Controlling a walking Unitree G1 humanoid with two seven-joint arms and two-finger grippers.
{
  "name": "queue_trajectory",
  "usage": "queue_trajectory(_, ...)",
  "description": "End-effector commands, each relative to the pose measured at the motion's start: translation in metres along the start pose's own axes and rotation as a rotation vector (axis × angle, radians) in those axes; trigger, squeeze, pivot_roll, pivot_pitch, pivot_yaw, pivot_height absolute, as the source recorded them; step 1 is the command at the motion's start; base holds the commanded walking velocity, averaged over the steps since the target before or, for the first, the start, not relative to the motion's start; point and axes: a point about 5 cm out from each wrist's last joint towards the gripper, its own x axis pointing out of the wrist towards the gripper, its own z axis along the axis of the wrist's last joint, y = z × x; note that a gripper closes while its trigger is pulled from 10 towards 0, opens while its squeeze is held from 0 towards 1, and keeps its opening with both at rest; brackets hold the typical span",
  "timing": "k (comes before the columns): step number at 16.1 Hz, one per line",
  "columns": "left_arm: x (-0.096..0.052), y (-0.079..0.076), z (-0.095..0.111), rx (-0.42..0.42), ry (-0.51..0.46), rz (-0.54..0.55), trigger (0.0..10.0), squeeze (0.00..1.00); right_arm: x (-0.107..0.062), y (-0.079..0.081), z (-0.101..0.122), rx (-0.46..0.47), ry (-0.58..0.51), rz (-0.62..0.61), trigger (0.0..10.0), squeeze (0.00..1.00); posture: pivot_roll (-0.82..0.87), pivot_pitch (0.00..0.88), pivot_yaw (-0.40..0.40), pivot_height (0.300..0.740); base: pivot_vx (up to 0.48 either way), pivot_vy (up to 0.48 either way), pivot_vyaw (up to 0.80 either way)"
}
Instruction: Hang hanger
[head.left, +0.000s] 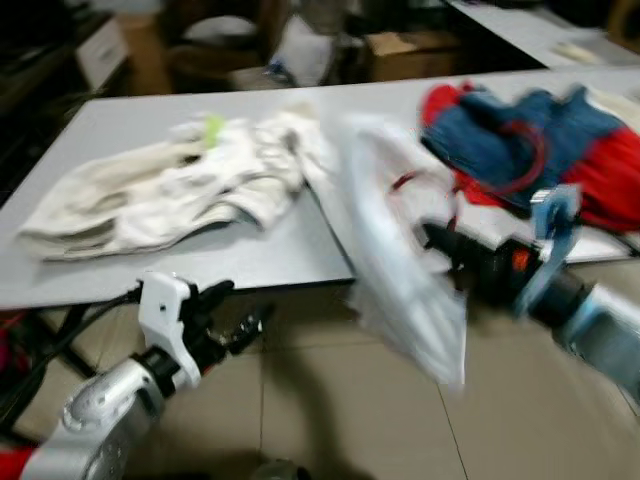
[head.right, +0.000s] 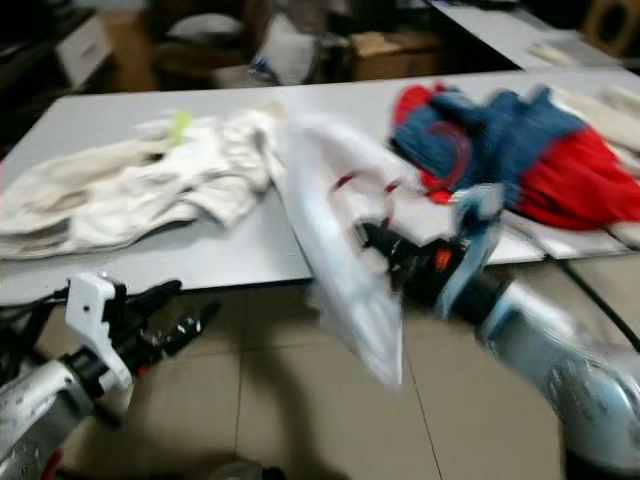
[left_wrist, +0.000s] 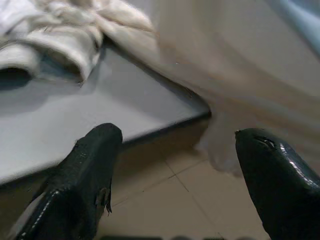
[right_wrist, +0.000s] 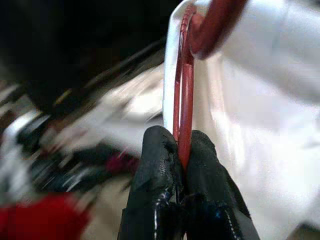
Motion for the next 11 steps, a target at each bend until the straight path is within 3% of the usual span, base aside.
queue_trajectory(1,0.001,-0.010,0.001,0.014,0.005,-0.032,10.0,0.00,-0.001,0.011,-0.002,-0.022,0.041,0.081,10.0,0.00,-0.04,0.000,0.060,0.740,0.000,0.000,0.80)
queue_trajectory(3,0.003,-0.016,-0.008,0.027,0.035,-0.052,10.0,0.00,-0.001,0.017,-0.022,-0.028,0.157,0.127,10.0,0.00,-0.04,0.000,0.063,0.740,0.000,0.000,0.80)
queue_trajectory(5,0.001,-0.018,-0.016,0.035,0.092,-0.028,10.0,0.00,-0.002,0.016,-0.040,-0.047,0.261,0.082,10.0,0.00,-0.05,0.000,0.061,0.740,0.000,0.000,0.80)
queue_trajectory(8,0.001,-0.014,-0.020,0.042,0.101,0.014,10.0,0.00,-0.001,0.015,-0.054,-0.061,0.316,0.060,10.0,0.00,-0.05,0.000,0.060,0.740,0.000,0.000,0.80)
queue_trajectory(11,0.011,-0.017,-0.017,0.071,0.076,-0.002,10.0,0.00,-0.002,0.001,-0.061,-0.105,0.333,-0.037,10.0,0.00,-0.05,0.000,0.062,0.740,0.000,-0.100,0.80)
